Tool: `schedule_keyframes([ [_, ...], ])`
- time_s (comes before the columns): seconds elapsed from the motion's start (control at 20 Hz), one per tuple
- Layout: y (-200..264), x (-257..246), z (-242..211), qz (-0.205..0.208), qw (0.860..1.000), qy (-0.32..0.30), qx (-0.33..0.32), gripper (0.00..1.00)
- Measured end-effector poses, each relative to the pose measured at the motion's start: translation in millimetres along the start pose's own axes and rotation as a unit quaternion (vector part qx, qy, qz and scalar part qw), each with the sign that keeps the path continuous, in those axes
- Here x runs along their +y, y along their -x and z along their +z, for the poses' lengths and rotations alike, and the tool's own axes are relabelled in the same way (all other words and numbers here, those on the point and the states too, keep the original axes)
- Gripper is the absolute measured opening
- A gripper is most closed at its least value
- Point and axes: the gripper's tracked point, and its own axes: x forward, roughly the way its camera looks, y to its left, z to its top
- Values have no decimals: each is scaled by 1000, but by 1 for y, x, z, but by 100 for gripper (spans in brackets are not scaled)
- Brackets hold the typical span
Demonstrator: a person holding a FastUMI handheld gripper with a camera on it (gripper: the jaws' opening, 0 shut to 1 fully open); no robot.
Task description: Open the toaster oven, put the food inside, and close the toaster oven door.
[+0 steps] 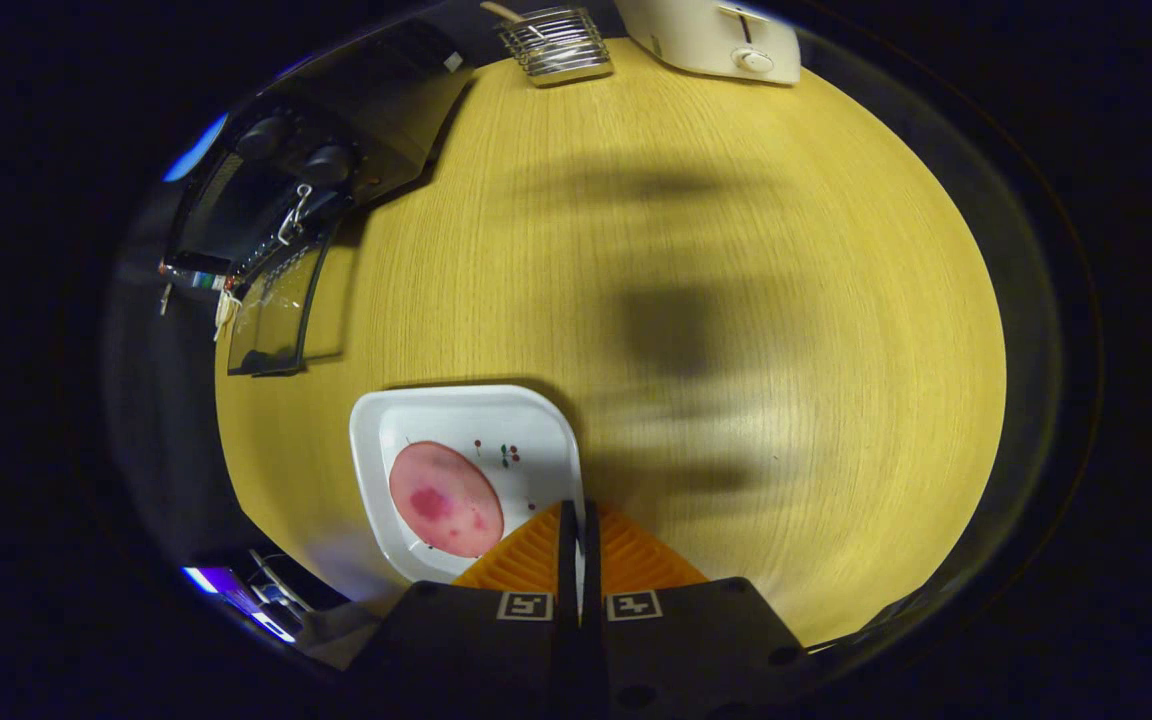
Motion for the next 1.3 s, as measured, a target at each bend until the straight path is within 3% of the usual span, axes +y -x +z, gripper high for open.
schedule_keyframes([
  [0.3,-3,8,-11,60,994,-93,18,5],
  [0.5,12,26,-29,101,976,-192,9,5],
  [0.7,29,54,-51,109,957,-265,-52,5],
  [0.95,41,116,-72,164,900,-385,-120,5],
  [1.15,60,165,-81,193,872,-423,-155,5],
  [1.3,63,195,-64,199,860,-435,-179,5],
])
